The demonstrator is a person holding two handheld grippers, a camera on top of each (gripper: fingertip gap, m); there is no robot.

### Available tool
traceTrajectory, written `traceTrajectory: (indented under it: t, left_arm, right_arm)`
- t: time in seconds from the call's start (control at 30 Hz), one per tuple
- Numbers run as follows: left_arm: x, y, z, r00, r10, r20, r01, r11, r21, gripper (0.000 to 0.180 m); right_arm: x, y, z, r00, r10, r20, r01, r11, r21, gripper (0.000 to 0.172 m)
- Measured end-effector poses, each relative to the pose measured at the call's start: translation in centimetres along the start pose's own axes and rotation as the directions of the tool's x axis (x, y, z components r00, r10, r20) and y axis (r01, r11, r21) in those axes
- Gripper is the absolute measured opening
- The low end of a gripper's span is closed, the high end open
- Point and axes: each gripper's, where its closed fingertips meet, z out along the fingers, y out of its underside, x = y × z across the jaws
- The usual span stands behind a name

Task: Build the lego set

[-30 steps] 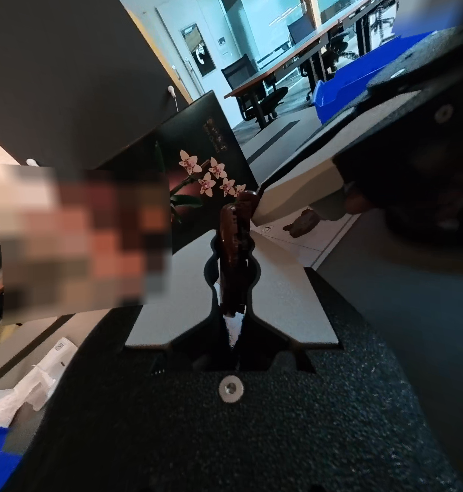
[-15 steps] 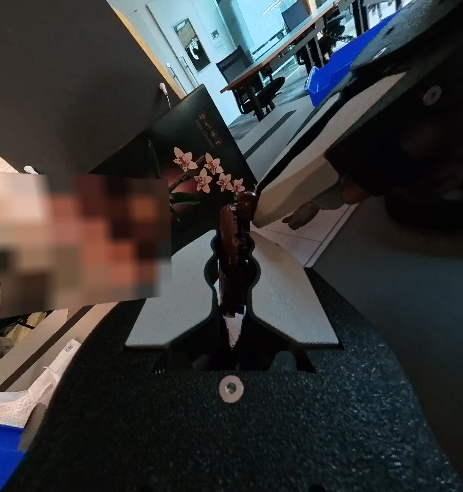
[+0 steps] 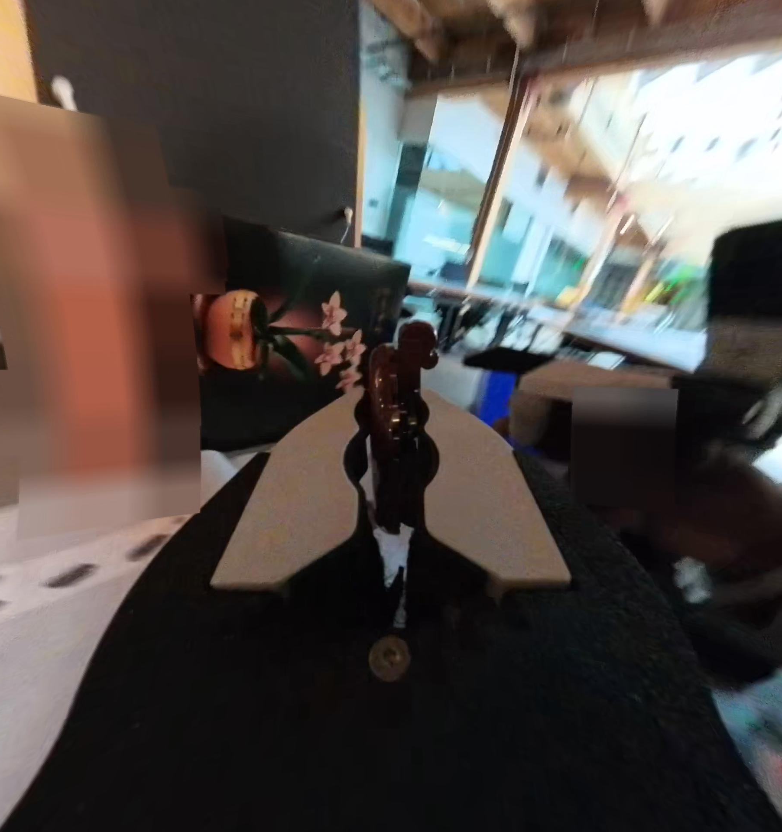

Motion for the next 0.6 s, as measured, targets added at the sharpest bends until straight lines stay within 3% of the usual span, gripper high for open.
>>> traceTrajectory:
  t: [0.07,0.17,0.23,0.27,0.3,0.37,0.43,0.47,0.53,0.6]
  left_arm:
    - [-0.2,-1.2,-0.3,0.957,-0.267,-0.112,0.277,0.958,0.076,0.017]
    - [-0.8,-3.0,-1.0,0.768,-0.561,-0.308,0.62,0.773,0.139,0.016]
    - [-0.9,-3.2,-1.2,0.67,-0.639,-0.379,0.72,0.685,0.117,0.016]
    - [-0.8,-3.0,-1.2,0.663,-0.642,-0.386,0.724,0.681,0.11,0.016]
    - [-0.6,-2.9,-1.2,0.686,-0.621,-0.379,0.701,0.704,0.113,0.016]
    - [0.1,-2.6,-1.2,0.817,-0.477,-0.323,0.54,0.83,0.14,0.016]
    - [0.8,-2.8,-1.2,0.959,-0.192,-0.208,0.23,0.957,0.177,0.017]
    - [1.3,-3.1,-1.2,0.989,-0.025,-0.148,0.053,0.98,0.191,0.017]
    - [2.1,-3.1,-1.1,0.967,0.245,-0.067,-0.23,0.958,0.173,0.017]
    - [2.8,-2.9,-1.0,0.933,0.359,-0.043,-0.347,0.923,0.168,0.017]
  right_arm:
    - [0.4,0.1,-0.1,0.994,0.109,0.006,-0.109,0.992,0.056,0.042]
    - [0.8,0.6,0.0,0.949,0.306,0.077,-0.313,0.944,0.103,0.044]
    - [1.1,-0.3,0.0,0.933,0.345,0.099,-0.356,0.925,0.131,0.049]
    - [1.1,-1.2,-0.1,0.944,0.311,0.106,-0.324,0.936,0.139,0.048]
    - [0.9,-2.1,0.0,0.959,0.261,0.112,-0.275,0.952,0.133,0.047]
    - [0.4,-3.7,0.5,0.975,0.189,0.119,-0.201,0.975,0.091,0.051]
    - [-1.0,-3.9,1.2,0.965,0.194,0.178,-0.2,0.98,0.019,0.066]
    - [-1.7,-3.5,1.6,0.952,0.217,0.218,-0.218,0.976,-0.018,0.069]
    - [-2.4,-3.0,2.0,0.913,0.299,0.279,-0.299,0.953,-0.046,0.071]
    - [-2.3,-3.1,2.1,0.859,0.397,0.323,-0.406,0.913,-0.043,0.07]
